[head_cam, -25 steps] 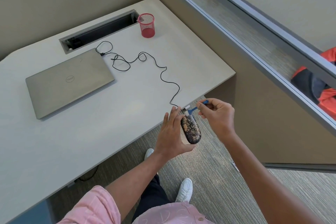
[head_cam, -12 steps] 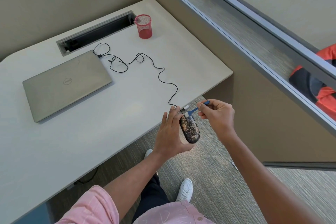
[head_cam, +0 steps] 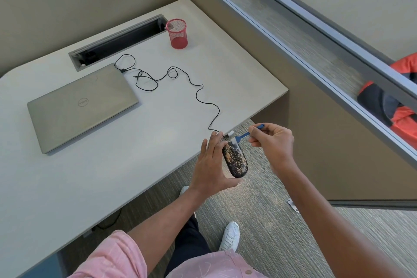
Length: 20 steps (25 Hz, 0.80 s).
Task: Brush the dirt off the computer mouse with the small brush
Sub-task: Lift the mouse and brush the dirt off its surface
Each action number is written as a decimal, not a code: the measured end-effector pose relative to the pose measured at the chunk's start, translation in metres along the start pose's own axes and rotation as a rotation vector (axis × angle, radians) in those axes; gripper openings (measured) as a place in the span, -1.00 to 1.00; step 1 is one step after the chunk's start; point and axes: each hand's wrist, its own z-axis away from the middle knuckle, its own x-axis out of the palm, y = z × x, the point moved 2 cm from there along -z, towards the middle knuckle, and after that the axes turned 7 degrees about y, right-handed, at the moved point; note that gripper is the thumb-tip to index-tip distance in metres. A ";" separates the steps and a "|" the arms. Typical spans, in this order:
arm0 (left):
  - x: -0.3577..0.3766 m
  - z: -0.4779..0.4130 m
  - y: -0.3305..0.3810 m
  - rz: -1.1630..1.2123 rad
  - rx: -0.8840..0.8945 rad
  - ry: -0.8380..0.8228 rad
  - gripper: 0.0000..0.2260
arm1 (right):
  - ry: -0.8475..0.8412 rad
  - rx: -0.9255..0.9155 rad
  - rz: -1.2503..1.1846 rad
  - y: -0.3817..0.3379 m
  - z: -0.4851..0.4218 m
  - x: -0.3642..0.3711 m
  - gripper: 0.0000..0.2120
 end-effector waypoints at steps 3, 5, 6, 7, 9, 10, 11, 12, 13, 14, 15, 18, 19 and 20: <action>0.000 0.000 -0.002 0.000 -0.004 0.000 0.03 | 0.077 -0.087 0.111 -0.001 0.001 -0.006 -0.90; 0.000 -0.001 -0.002 -0.016 -0.006 -0.007 0.03 | 0.097 -0.253 0.225 -0.005 0.007 -0.007 -0.89; 0.001 -0.001 -0.002 -0.027 -0.006 -0.010 0.04 | 0.076 -0.349 0.259 -0.008 0.011 -0.005 -0.91; 0.002 -0.002 -0.001 -0.037 -0.005 -0.013 0.05 | 0.045 -0.452 0.296 -0.010 0.017 -0.002 -0.93; 0.004 -0.004 0.000 -0.052 -0.007 -0.016 0.06 | -0.010 -0.652 0.396 -0.010 0.028 0.005 -0.95; 0.006 -0.005 0.001 -0.059 -0.009 -0.015 0.07 | -0.031 -0.718 0.435 -0.009 0.033 0.008 -0.95; 0.007 -0.006 0.002 -0.064 -0.012 -0.010 0.08 | -0.046 -0.758 0.464 -0.007 0.037 0.010 -0.94; 0.009 -0.007 0.002 -0.064 -0.014 -0.001 0.09 | -0.053 -0.789 0.489 -0.005 0.040 0.011 -0.93; 0.010 -0.008 0.003 -0.064 -0.012 0.009 0.09 | -0.053 -0.818 0.512 -0.003 0.044 0.013 -0.92; 0.012 -0.008 0.003 -0.069 -0.009 0.016 0.10 | -0.049 -0.845 0.534 -0.001 0.047 0.013 -0.92; 0.014 -0.009 0.003 -0.077 -0.005 0.017 0.11 | -0.045 -0.866 0.554 0.001 0.050 0.014 -0.91; 0.017 -0.010 0.001 -0.083 0.000 0.005 0.09 | -0.037 -0.922 0.579 0.004 0.059 0.013 -0.89; 0.018 -0.011 0.000 -0.079 -0.002 0.001 0.06 | -0.041 -0.944 0.581 0.005 0.061 0.012 -0.87; 0.019 -0.011 0.000 -0.075 -0.005 -0.002 0.04 | -0.049 -0.966 0.583 0.007 0.064 0.011 -0.86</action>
